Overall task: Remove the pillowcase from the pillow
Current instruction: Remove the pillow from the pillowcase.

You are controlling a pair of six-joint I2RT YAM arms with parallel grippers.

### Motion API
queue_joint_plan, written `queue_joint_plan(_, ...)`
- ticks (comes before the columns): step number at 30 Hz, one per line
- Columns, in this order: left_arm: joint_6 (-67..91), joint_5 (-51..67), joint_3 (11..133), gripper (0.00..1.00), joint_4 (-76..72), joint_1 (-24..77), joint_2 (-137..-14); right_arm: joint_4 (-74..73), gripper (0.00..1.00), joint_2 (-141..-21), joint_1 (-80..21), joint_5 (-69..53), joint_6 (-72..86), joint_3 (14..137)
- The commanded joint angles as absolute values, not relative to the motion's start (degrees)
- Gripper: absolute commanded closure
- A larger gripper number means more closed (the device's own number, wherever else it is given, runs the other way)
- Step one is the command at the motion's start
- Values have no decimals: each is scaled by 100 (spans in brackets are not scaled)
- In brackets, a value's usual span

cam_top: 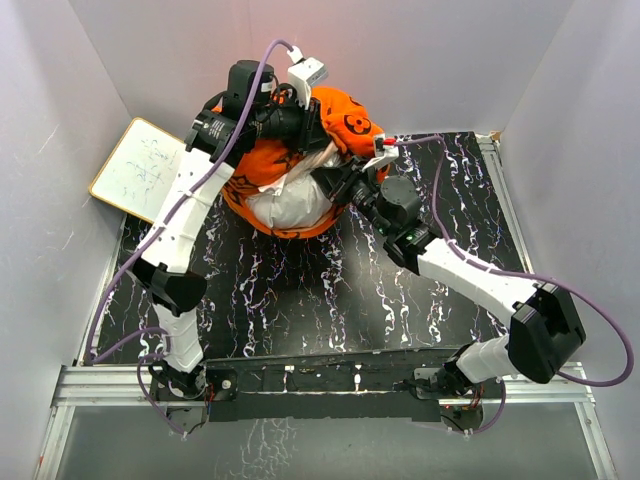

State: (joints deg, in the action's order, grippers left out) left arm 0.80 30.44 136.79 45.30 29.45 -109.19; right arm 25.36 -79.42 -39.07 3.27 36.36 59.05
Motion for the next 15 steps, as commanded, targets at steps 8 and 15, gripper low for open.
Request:
queue_joint_plan(8,-1178,1052,12558,100,1705,3163,-9698,3051,91,-6859,-4271,-769,3039,4701)
queue_joint_plan(15,-1329,788,12375,100,1548,3564,-9547,3066,91,-5877,-4271,514,3203,3194)
